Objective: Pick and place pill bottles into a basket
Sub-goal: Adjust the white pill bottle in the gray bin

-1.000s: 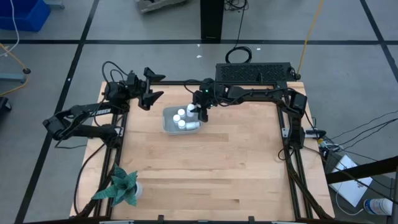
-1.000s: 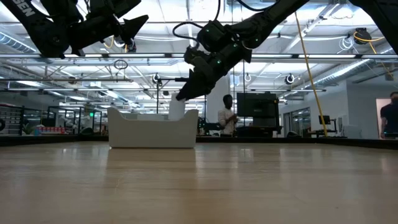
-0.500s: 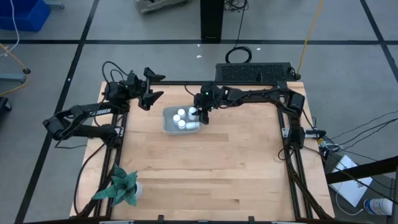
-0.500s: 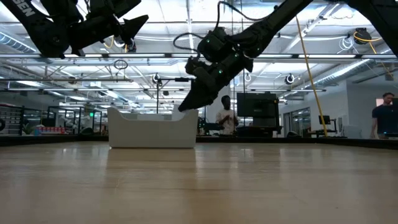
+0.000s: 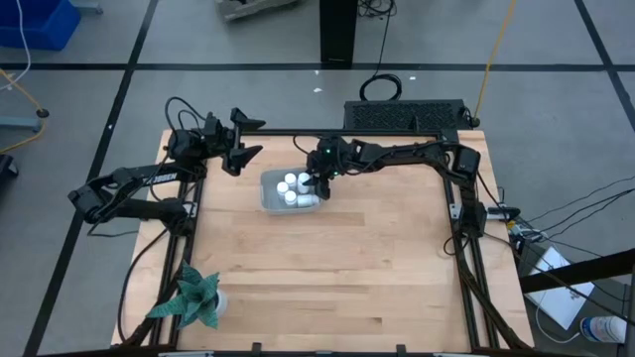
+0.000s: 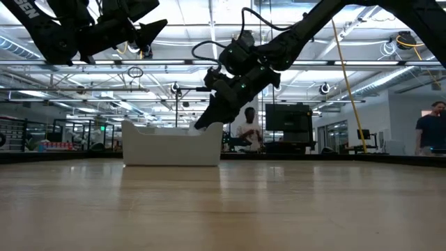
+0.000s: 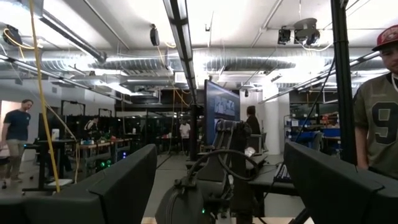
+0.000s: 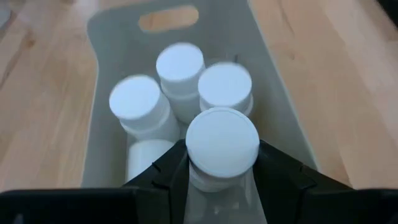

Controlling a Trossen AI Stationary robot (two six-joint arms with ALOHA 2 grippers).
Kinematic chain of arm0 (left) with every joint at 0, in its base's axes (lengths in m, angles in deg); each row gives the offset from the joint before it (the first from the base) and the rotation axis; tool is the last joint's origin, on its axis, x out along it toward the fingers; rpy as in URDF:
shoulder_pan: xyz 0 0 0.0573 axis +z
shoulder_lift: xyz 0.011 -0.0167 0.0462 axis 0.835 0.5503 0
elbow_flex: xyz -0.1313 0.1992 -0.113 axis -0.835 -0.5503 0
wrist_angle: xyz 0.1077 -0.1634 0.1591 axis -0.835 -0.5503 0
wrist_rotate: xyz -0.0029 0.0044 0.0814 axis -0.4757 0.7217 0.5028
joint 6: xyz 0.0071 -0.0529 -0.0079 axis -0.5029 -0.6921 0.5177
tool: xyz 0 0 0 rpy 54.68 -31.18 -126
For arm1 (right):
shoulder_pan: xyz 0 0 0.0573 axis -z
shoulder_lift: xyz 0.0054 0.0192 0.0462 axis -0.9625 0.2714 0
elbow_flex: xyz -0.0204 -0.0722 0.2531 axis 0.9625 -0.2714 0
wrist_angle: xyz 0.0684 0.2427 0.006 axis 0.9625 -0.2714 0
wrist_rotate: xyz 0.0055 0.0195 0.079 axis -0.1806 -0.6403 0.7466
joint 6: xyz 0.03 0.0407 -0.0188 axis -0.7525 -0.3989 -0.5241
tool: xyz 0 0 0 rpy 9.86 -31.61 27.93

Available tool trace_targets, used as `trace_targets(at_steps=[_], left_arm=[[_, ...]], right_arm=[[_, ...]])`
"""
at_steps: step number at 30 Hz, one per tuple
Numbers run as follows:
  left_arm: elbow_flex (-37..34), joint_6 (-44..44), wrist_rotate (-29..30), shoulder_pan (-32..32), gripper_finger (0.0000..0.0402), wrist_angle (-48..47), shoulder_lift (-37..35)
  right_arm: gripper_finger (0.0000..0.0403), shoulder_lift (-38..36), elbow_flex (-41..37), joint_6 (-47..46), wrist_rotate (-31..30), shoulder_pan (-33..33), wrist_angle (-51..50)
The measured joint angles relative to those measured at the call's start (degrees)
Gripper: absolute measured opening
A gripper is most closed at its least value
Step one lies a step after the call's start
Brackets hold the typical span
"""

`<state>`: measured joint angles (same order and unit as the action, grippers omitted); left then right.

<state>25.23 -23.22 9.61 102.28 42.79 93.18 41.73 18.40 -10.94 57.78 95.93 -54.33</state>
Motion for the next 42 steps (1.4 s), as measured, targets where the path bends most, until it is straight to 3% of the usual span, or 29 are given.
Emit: trace_targets(at_steps=[22,33,42], left_arm=[[0.0,-0.2,0.1,0.0,0.0357,0.1,0.0],[0.0,-0.2,0.1,-0.1,0.0351,0.0,0.0],[0.0,0.1,0.1,0.0,0.0351,-1.2,0.0]], right_arm=[[0.0136,0.0,0.0,-1.3,1.4,-0.6,5.6],[0.0136,5.4,0.9,-1.3,1.4,0.3,7.4],[0.0136,4.8,0.9,-1.9,1.7,0.0,7.7]])
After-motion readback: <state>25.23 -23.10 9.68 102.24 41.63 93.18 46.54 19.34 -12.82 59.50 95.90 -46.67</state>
